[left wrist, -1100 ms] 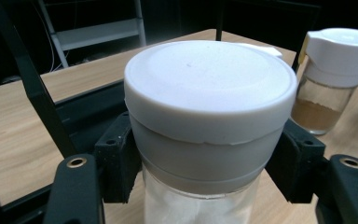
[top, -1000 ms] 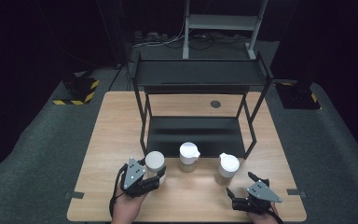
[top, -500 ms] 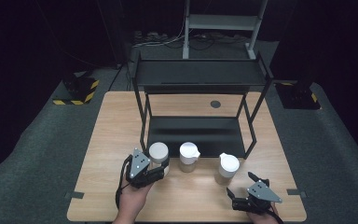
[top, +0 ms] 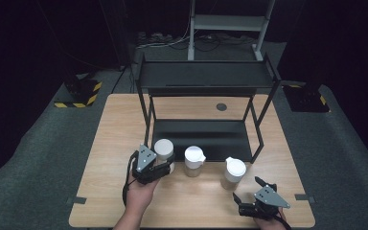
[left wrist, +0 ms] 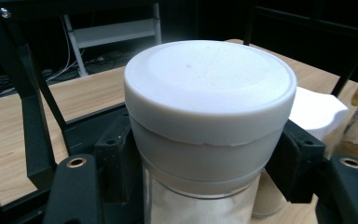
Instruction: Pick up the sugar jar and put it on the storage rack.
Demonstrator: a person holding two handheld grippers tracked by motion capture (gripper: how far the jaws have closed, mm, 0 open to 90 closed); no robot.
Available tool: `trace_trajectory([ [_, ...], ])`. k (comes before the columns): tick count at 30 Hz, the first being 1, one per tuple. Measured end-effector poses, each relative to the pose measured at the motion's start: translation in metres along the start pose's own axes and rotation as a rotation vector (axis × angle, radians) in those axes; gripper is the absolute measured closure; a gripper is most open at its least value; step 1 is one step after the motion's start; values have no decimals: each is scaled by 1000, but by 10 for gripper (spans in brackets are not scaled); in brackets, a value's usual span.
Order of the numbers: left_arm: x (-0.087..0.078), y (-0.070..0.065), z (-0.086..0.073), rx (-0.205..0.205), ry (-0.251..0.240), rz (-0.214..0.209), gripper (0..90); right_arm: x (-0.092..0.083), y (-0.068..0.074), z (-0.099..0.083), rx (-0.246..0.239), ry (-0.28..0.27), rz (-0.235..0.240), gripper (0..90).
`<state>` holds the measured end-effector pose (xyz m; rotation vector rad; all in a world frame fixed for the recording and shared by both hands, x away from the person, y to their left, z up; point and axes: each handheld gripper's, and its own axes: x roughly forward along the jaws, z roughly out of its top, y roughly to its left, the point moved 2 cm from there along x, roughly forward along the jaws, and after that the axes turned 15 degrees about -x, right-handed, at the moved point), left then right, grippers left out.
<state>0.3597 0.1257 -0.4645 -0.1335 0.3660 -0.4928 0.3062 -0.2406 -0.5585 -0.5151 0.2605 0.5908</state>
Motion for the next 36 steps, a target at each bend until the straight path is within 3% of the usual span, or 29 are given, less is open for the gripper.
trace_trajectory([
  [25,35,3,27,-5,2,32,344,0,0,0,1,-2,-1,0],
  [30,43,5,32,-33,1,39,344,0,0,0,-1,-3,0,0],
  [36,51,6,36,-17,10,53,344,0,0,0,3,-4,3,0],
])
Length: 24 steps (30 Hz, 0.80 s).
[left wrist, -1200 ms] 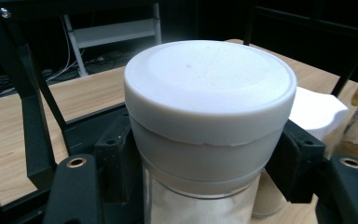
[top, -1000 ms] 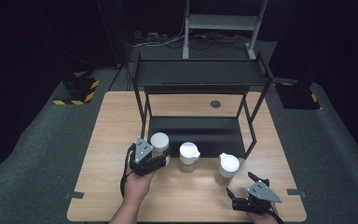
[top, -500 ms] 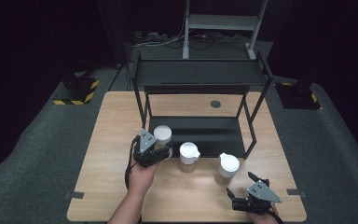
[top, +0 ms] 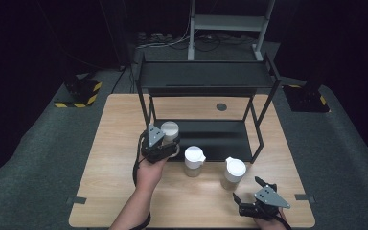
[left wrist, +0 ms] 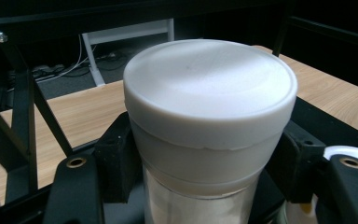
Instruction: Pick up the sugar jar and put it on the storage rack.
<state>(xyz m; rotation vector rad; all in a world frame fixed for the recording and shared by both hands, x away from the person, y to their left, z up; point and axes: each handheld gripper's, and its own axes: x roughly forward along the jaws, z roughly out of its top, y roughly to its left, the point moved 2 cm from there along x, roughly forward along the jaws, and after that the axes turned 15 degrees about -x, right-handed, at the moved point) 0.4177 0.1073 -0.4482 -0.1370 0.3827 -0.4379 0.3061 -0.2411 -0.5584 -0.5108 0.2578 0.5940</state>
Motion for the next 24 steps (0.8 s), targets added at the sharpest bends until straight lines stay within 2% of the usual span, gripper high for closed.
trace_trajectory([
  [8,10,0,4,4,7,18,344,0,0,0,2,-2,2,0],
  [12,17,0,7,19,19,36,344,0,-1,0,4,-3,2,0],
  [16,21,0,10,13,16,41,344,0,-1,0,5,-4,3,0],
  [24,32,-2,13,36,38,63,344,0,-1,0,7,-7,2,0],
])
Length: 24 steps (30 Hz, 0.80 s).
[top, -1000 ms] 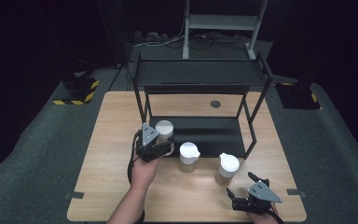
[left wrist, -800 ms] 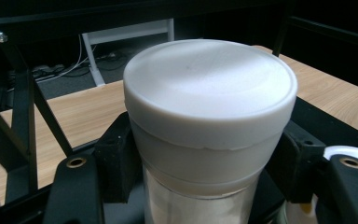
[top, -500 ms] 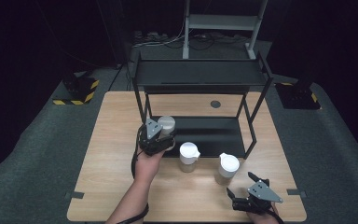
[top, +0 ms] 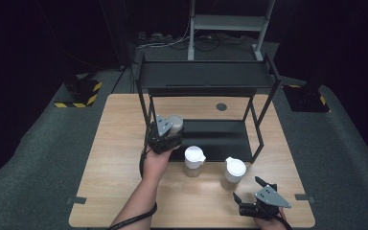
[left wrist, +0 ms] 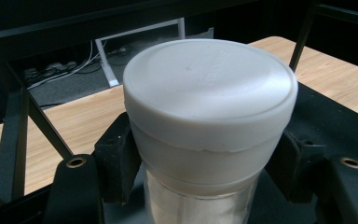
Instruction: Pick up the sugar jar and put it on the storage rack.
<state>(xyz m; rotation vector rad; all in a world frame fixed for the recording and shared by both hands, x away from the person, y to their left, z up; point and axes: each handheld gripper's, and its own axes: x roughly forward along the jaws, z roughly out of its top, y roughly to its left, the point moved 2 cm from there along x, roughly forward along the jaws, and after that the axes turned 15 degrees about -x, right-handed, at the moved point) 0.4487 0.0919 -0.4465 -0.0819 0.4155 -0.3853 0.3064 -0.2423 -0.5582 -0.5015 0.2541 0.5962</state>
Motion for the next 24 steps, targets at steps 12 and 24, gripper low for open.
trace_trajectory([
  [12,17,7,-3,-17,46,37,344,0,0,0,5,-4,5,0],
  [24,30,5,-5,-18,80,49,343,0,-1,0,6,-5,8,0],
])
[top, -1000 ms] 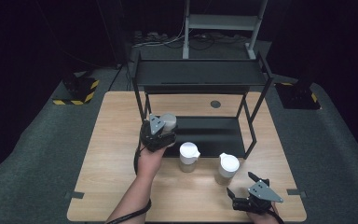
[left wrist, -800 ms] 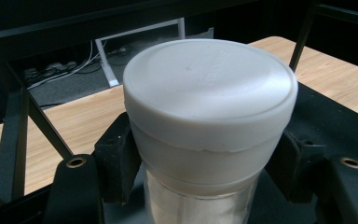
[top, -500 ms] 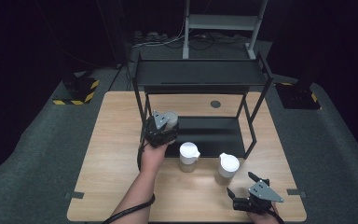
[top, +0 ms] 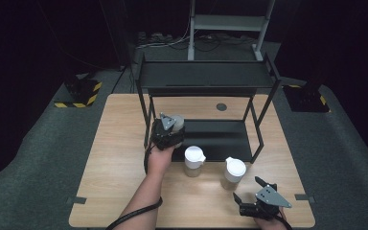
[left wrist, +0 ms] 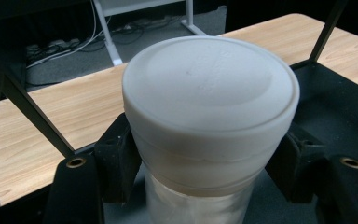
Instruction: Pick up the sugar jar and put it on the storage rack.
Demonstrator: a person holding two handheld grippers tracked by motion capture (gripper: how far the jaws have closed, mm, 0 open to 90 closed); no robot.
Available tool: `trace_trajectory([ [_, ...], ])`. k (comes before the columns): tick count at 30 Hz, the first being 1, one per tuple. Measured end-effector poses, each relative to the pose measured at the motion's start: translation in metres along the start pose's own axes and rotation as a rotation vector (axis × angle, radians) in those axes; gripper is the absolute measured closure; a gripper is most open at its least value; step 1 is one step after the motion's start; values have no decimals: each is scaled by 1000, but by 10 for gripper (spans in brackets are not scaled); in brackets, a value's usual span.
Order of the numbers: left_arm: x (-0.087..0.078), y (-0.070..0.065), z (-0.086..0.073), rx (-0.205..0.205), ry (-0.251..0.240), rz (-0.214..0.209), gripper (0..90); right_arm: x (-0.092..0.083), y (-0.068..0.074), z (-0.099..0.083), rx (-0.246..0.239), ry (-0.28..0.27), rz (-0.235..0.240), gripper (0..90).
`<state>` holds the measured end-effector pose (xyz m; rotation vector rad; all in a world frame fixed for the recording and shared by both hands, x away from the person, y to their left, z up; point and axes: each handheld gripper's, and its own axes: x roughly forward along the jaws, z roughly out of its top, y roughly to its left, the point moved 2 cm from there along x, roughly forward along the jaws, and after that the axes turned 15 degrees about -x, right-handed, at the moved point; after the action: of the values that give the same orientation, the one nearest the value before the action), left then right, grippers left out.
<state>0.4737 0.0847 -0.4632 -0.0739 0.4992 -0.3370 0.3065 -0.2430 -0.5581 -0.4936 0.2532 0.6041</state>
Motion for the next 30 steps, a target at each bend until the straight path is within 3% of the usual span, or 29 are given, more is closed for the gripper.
trace_trajectory([
  [16,13,3,-1,-27,31,15,343,0,0,0,2,-2,5,0],
  [30,17,4,-4,-25,43,24,342,0,0,0,-2,-1,6,0],
])
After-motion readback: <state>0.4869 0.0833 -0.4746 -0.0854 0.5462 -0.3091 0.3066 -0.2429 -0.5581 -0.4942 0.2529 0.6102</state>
